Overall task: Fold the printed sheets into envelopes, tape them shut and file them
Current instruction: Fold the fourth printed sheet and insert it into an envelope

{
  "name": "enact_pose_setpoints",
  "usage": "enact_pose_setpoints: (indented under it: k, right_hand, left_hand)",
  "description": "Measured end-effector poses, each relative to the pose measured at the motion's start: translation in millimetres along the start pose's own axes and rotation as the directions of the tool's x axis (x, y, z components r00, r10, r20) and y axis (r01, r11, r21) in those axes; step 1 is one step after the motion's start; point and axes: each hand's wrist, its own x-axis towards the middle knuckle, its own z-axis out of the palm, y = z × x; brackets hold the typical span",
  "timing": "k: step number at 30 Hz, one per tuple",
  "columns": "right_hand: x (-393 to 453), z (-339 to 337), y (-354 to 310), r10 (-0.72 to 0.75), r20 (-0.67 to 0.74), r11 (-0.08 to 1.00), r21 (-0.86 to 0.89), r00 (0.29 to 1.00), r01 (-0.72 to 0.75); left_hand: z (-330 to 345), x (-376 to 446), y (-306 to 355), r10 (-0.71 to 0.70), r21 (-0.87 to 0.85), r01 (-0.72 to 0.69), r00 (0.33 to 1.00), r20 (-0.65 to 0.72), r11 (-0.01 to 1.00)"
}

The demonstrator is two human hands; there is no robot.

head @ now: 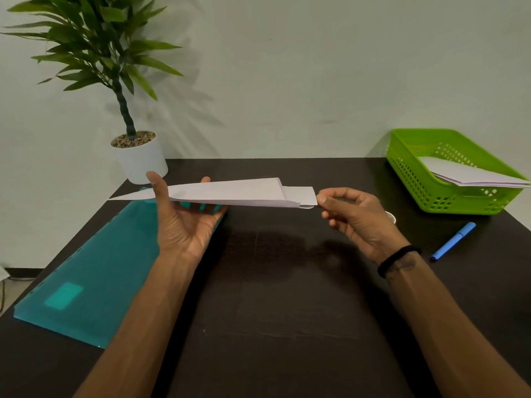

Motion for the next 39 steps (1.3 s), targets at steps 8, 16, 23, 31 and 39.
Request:
enact_pose_setpoints:
  k: [8,16,23,31,39]
  right_hand:
    - [-2,12,13,-0.012,0.007,0.989,-0.148,1.000,0.013]
    - [-3,19,13,0.035,0.067,0.988,-0.155,0.997,-0.024]
    - [-1,26,11,0.184,0.131,0.976,-0.138,0.974,-0.166]
    - [-3,29,9,0.222,0.181,0.967,-0.166,0.958,-0.193]
    - [-8,29,8,0.157,0.168,0.988,-0.025,0.973,-0.155]
  left_hand:
    - [1,-2,-9,-0.012,0.013,0.012,1.000,0.012,1.000]
    - [0,-1,-16,-0.035,0.051,0.033,0.999,0.041,0.998]
    - [2,-4,-22,-0.075,0.076,0.070,0.995,0.062,0.995]
    - [3,-6,-30,-0.110,0.102,0.103,0.992,0.068,0.989]
    - [3,-3,-14,-0.025,0.078,0.020,0.998,0.055,0.997]
